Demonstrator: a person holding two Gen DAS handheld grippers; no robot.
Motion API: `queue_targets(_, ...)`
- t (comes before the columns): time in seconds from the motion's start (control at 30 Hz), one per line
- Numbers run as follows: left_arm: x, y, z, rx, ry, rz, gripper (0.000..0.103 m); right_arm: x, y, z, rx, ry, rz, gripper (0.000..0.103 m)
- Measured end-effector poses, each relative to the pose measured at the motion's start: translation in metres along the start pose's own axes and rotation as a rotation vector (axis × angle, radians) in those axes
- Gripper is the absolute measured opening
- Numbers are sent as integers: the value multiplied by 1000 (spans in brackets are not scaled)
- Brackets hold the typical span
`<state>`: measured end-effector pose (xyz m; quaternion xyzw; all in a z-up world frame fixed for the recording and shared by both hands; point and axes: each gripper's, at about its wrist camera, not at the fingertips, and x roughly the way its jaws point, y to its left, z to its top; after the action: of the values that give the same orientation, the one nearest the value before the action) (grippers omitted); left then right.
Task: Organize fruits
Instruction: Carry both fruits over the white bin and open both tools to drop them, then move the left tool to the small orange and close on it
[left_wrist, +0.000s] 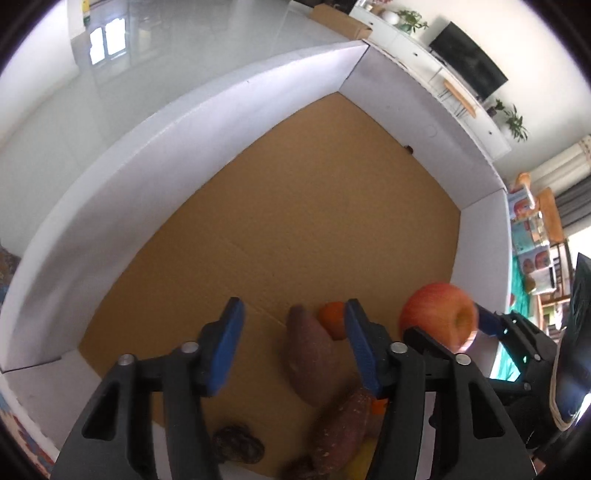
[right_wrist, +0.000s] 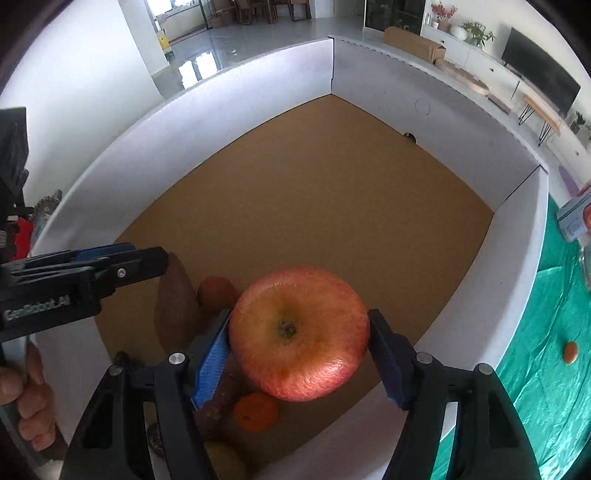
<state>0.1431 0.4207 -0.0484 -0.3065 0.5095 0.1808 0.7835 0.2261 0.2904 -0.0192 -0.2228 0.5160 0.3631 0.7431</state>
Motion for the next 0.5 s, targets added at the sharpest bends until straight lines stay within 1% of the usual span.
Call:
queue_targets(0.03,-6,-2,-1,2,-14,0,63,-5,-4,3,16,-16,18,74)
queue_targets(0.07,-15,-4,-4,2,-37,-17,66,-16,-9,5,40,-52,32,81)
queue_targets(0.1,-26,-7,-7,6,-66,-29,71,-32,-15,6,64,-108,51,86)
queue_targets(0.13,-37,-10,-9,20,-99,-28,73,-52,-23,4,80,-167,66,87)
queue_targets(0.17,-53,-15,-13,45,-145,-18,78,-74,-32,0,95,-228,76,90)
queue_targets(0.2,-70,-23,-17,73,-194,-12,84,-95,-43,-6,111,-289,85,95)
queue_targets(0.23,-87,-31,-23,103,-246,-12,88,-115,-54,-14,127,-343,93,98)
queue_targets(0.27,-102,-40,-30,130,-295,-15,93,-137,-69,-30,146,-404,99,103)
queue_targets(0.3,-118,-50,-39,158,-346,-22,96,-152,-83,-46,161,-444,94,103)
queue_targets(0.37,-142,-72,-62,217,-429,-41,98,-171,-109,-85,186,-490,48,103)
queue_targets(0.43,-151,-97,-83,273,-474,-83,100,-172,-138,-139,206,-516,-63,103)
queue_targets(0.47,-152,-111,-98,305,-482,-117,101,-164,-155,-172,219,-503,-150,103)
queue_targets(0.5,-148,-128,-116,348,-473,-159,101,-154,-171,-202,239,-475,-211,103)
